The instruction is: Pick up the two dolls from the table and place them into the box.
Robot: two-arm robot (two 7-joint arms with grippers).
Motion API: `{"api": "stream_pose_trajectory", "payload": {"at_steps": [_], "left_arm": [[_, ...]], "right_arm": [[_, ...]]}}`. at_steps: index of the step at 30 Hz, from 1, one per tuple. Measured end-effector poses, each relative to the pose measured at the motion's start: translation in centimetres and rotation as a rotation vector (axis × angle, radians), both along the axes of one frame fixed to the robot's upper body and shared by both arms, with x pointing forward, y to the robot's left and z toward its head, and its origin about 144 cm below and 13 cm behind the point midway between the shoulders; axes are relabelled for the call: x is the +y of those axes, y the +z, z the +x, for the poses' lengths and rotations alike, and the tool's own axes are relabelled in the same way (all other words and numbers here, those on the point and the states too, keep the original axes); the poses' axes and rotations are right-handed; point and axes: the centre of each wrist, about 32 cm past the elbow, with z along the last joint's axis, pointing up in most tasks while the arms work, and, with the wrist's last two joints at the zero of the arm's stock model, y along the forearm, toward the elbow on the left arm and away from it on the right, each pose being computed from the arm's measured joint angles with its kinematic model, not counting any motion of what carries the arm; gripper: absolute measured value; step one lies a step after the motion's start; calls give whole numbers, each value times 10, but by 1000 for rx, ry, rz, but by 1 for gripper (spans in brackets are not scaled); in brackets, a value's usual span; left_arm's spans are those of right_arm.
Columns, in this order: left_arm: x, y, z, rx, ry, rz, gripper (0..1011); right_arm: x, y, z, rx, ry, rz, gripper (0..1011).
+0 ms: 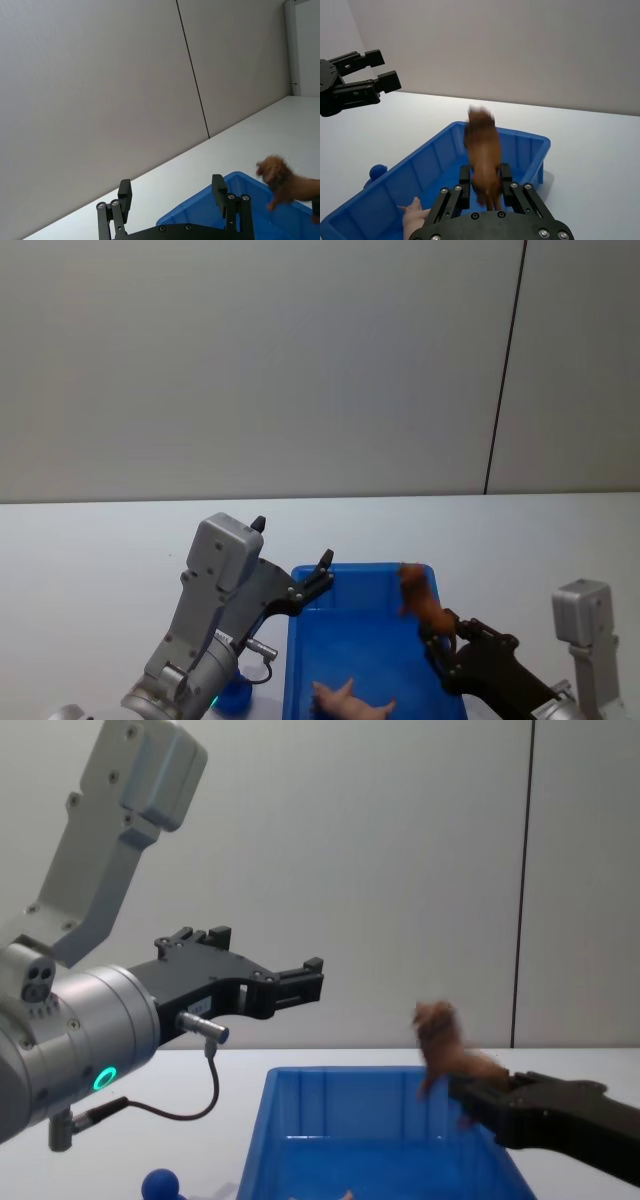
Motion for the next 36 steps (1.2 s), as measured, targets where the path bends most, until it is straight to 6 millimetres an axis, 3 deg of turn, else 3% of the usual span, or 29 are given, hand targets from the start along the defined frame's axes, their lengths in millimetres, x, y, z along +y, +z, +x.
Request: {"api": "stream_pose_trajectory", "payload": {"at_steps": [12, 23, 36], "left_arm": [[0, 0, 0, 0, 0, 0, 1008], [0, 0, 0, 0, 0, 0, 1008], [0, 0, 0, 0, 0, 0, 1008]], "right_arm": [[6, -5, 11, -24, 42, 28, 687], [2, -3, 9, -59, 7, 31, 1001], [-9, 1, -12, -89, -109, 24, 1001]]}}
